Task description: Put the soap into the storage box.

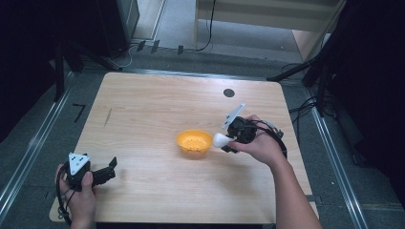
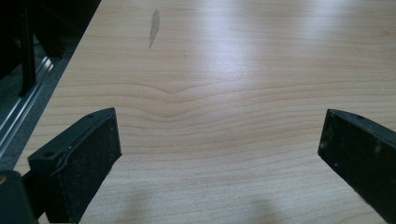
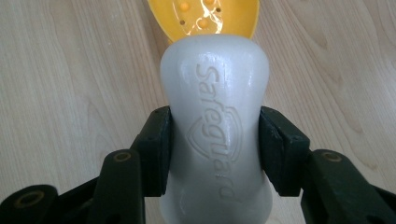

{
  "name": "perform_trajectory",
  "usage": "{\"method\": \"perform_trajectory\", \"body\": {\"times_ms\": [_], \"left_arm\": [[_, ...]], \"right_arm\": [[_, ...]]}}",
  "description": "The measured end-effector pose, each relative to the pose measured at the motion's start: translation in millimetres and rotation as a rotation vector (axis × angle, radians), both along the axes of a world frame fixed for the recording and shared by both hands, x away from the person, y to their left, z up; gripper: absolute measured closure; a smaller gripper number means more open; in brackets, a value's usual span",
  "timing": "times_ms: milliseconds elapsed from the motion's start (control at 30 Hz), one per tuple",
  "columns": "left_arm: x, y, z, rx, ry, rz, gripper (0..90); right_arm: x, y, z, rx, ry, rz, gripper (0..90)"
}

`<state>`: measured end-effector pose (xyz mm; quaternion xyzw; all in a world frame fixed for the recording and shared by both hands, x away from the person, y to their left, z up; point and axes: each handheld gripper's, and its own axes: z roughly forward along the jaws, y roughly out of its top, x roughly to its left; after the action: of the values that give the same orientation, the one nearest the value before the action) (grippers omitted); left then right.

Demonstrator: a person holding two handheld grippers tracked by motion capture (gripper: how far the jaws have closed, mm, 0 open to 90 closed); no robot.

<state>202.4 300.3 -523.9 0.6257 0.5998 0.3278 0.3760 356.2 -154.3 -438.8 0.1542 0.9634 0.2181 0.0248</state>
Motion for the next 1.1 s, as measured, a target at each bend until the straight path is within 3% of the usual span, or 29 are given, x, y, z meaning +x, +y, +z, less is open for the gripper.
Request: {"method": "perform_trajectory", "body": {"times_ms": [1100], "left_arm": [[0.1, 0.3, 0.2, -0.005, 0.008, -0.004, 0.0]], "right_arm": [[14.2, 46.4, 10.6, -0.016, -0.013, 0.086, 50.8]]}}
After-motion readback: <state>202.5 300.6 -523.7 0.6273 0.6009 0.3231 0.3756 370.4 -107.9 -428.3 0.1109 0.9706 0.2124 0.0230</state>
